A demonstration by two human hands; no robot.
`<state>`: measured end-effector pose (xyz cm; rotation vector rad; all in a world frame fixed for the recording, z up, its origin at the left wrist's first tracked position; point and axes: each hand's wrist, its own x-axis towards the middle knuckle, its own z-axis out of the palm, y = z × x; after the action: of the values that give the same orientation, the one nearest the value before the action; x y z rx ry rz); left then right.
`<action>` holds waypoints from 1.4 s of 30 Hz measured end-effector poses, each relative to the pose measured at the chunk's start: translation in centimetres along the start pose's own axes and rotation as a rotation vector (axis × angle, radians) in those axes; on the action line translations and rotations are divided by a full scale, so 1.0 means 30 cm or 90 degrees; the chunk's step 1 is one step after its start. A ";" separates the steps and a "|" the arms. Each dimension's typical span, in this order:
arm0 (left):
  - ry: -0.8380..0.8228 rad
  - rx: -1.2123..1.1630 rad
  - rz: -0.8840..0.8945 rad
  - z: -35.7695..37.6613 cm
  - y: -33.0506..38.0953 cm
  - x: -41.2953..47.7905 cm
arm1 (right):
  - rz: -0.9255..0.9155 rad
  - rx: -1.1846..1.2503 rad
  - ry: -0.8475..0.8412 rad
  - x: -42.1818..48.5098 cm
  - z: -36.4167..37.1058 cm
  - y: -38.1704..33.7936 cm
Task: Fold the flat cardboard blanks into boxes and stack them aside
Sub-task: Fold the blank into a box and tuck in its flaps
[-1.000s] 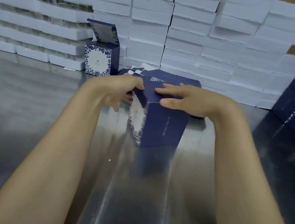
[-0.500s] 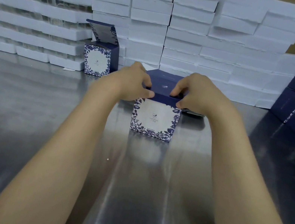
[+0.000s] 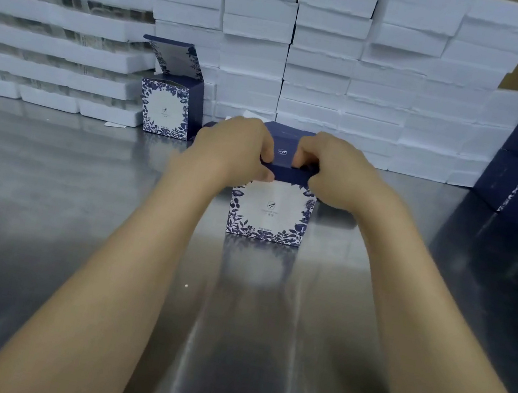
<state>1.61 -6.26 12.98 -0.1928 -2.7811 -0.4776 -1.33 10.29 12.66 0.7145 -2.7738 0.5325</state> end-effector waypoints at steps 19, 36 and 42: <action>0.367 0.047 0.090 0.171 0.011 -0.014 | -0.124 -0.012 0.484 0.008 0.248 0.005; 0.595 -0.104 0.208 0.335 -0.027 0.009 | -0.091 0.057 0.691 0.067 0.353 -0.002; 0.527 -0.262 0.209 0.345 -0.103 0.022 | -0.151 0.232 0.652 0.053 0.347 0.052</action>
<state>-2.47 -5.52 3.00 -0.4212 -1.7878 -0.8130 -4.80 6.73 3.24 0.5828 -1.6423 1.0081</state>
